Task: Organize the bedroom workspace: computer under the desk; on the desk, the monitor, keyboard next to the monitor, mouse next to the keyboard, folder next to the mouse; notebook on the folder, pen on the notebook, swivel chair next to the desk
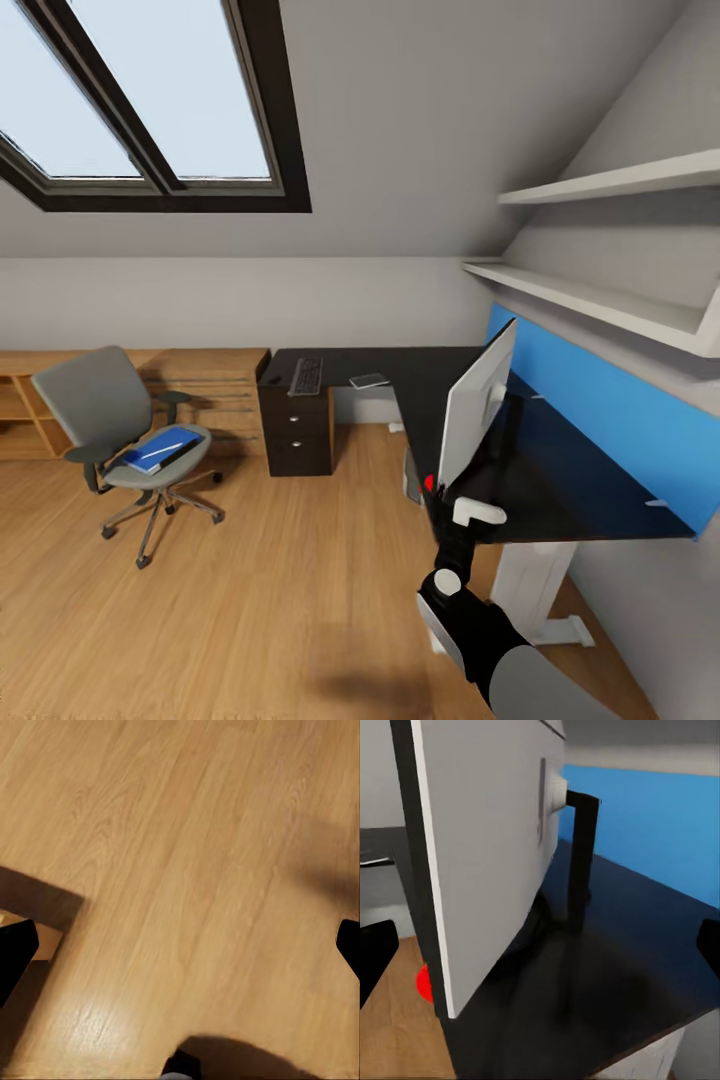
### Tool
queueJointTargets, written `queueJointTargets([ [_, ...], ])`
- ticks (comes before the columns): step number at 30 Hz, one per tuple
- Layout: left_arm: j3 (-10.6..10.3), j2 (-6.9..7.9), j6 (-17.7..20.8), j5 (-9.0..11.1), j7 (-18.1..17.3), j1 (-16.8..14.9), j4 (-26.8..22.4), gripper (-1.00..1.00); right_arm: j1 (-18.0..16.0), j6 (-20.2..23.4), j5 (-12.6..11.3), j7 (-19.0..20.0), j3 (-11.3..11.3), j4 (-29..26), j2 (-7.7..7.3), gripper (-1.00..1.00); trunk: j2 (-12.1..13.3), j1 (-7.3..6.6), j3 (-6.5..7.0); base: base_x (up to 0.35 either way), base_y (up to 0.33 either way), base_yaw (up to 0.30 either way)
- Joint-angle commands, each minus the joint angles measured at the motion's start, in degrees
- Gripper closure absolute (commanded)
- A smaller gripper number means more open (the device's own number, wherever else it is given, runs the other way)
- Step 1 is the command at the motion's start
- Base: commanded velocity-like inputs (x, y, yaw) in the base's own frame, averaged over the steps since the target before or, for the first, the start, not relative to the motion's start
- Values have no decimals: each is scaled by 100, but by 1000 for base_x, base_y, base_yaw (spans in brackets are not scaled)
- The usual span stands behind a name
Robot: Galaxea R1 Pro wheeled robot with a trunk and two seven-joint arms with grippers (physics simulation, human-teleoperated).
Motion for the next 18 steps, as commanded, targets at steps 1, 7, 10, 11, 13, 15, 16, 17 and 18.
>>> queueJointTargets([
  [1, 4, -1, -2, 1, 14, -2, 13, -100, -6, -24, -60, 4, 42, 1, -6, -100, -7, 0, -6, -280, -209, 0],
  [7, 5, -1, -6, -3, 12, -2, 37, -100, -6, -18, -60, 137, 41, 1, -14, -100, -7, 0, -6, -272, -224, 0],
  [10, 6, 0, -8, -4, 14, -2, 38, -100, -6, -18, -60, 183, 41, 1, -15, -100, -7, 0, -6, -264, -235, 0],
  [11, 6, 0, -9, -5, 13, -2, 39, -100, -6, -18, -60, 211, 41, 1, -15, -100, -7, 0, -6, -248, -238, 0],
  [13, 6, 0, -10, -7, 12, -2, 39, -100, -6, -18, -59, 255, 41, 7, -45, -100, -7, 0, -6, -170, -240, 0],
  [15, 6, -2, -10, -7, 12, -2, 39, -100, -6, -19, -60, 345, 41, 47, -105, -100, -7, 0, -6, -84, -249, 0],
  [16, 6, -4, -10, -7, 12, -2, 39, -100, -6, -24, -60, 404, 43, 75, -126, -100, -7, 0, -6, -26, -261, 0],
  [17, 6, -1, -32, -6, 10, -2, 40, -100, -6, -86, -73, 1356, 23, 491, -236, -100, -7, 0, -6, 166, -255, 0],
  [18, 6, -1, -41, -5, 10, -2, 40, -100, -6, -94, -73, 1548, 17, 567, -255, -100, -7, 0, -6, 164, -237, 0],
])
